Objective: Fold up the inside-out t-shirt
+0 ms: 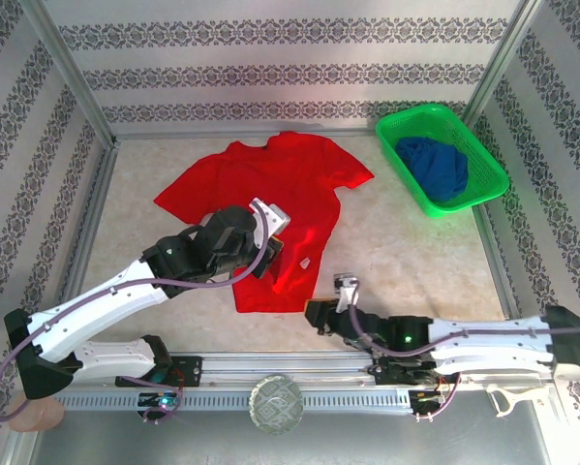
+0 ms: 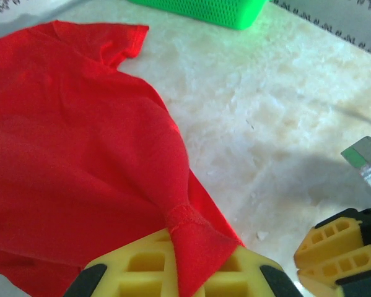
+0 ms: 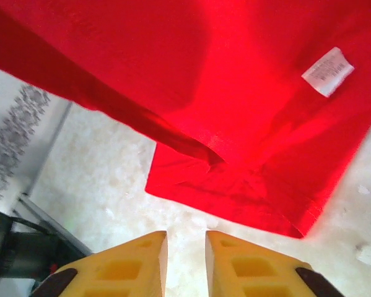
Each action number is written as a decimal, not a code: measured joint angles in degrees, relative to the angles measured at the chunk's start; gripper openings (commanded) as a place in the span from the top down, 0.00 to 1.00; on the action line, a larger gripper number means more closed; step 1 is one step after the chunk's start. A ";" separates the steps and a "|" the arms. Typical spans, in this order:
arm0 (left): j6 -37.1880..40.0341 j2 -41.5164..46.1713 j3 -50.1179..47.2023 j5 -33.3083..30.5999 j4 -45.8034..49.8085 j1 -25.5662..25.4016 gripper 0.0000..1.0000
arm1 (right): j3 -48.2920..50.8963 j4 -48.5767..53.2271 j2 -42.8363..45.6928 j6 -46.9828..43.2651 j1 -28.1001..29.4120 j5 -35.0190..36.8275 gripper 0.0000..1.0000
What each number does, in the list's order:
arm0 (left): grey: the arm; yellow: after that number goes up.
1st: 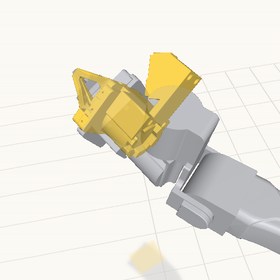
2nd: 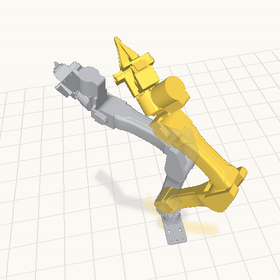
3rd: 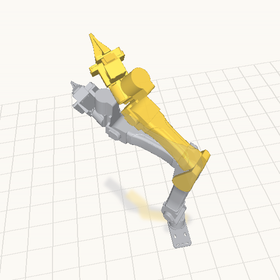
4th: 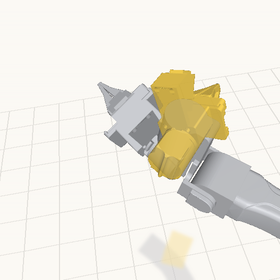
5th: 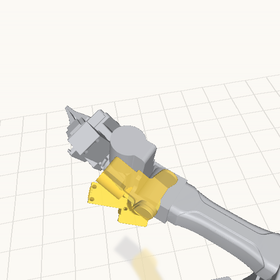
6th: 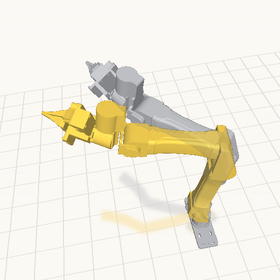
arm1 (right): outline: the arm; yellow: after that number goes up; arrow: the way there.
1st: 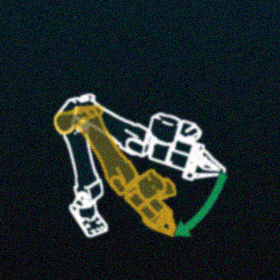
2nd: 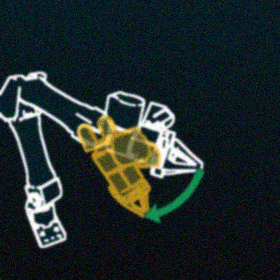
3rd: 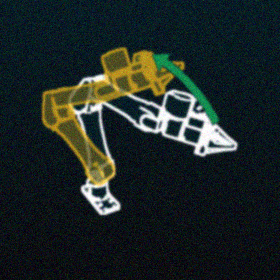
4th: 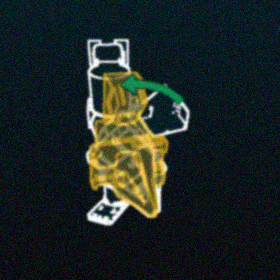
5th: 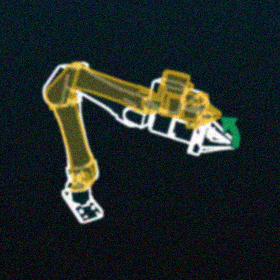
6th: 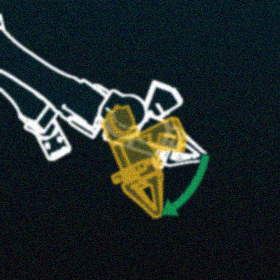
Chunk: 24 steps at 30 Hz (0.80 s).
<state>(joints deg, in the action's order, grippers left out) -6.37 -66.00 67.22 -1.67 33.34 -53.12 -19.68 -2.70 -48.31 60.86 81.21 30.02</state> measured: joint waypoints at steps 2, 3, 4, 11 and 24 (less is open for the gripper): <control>0.15 -0.09 0.74 0.66 1.77 0.00 1.00 | -3.23 -3.28 -6.99 -1.66 0.44 1.60 0.85; 0.20 -0.09 1.33 1.14 2.80 0.00 1.00 | -5.07 -5.31 -10.49 -2.91 0.44 2.29 0.86; 0.22 -0.11 1.99 1.51 3.65 0.00 1.00 | -6.60 -7.17 -13.25 -4.13 0.42 2.82 0.87; 0.22 0.46 3.21 3.41 6.36 0.00 1.00 | -14.32 -17.79 -24.44 -10.23 -3.65 1.99 0.94; 0.15 0.59 3.72 3.39 8.50 0.63 1.00 | -17.75 -30.27 -34.29 -14.16 -7.45 0.02 1.00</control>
<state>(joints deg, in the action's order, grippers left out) -6.22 -65.41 70.94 1.72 41.85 -52.49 -37.43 -32.97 -82.61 46.70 73.76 30.04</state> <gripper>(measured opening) 0.052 0.054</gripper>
